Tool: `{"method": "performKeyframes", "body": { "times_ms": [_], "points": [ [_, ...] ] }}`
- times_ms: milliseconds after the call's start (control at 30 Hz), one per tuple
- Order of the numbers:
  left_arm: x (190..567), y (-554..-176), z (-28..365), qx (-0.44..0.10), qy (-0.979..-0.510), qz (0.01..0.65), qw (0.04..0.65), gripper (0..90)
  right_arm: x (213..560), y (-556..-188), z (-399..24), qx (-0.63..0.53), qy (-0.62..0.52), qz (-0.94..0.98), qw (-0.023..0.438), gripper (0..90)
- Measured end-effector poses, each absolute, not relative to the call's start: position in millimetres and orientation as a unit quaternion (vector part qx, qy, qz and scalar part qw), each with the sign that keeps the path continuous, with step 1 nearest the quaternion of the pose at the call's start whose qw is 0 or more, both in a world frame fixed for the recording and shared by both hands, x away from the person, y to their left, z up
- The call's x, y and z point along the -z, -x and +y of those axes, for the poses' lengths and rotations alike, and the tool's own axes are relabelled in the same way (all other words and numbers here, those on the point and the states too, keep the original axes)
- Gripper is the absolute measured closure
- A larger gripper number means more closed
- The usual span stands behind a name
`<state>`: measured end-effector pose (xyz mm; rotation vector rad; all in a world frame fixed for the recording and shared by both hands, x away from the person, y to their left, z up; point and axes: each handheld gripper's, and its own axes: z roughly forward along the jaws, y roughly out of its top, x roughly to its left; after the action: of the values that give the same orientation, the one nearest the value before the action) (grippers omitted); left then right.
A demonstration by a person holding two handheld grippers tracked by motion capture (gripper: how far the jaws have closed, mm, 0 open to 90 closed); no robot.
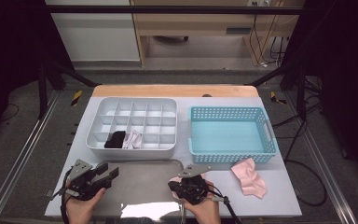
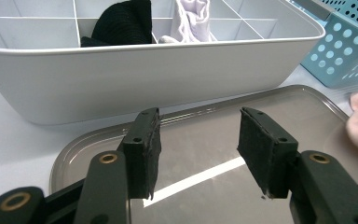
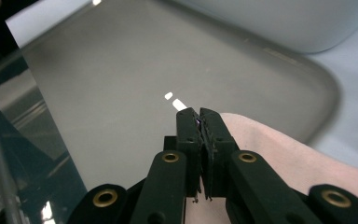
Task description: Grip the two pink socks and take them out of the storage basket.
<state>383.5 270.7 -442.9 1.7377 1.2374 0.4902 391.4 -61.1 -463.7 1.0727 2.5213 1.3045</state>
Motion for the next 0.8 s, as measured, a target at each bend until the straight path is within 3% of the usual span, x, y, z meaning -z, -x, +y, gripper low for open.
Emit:
{"method": "performKeyframes", "body": {
  "times_ms": [200,500,800],
  "points": [
    [442.9,-383.3,269.3,-0.194,-0.705,0.503,0.461,47.1,460.3,-392.2,-63.4,-0.443,-0.353,0.822,0.064,76.5],
    [434.8,-380.1,247.5,-0.181,-0.722,0.477,0.467,48.4,441.3,-400.4,-128.8,-0.446,-0.397,0.791,0.132,74.5],
    [431.1,-380.0,210.6,-0.162,-0.747,0.446,0.466,55.4,456.7,-397.6,-167.0,-0.426,-0.434,0.783,0.133,73.9]
  ]
}}
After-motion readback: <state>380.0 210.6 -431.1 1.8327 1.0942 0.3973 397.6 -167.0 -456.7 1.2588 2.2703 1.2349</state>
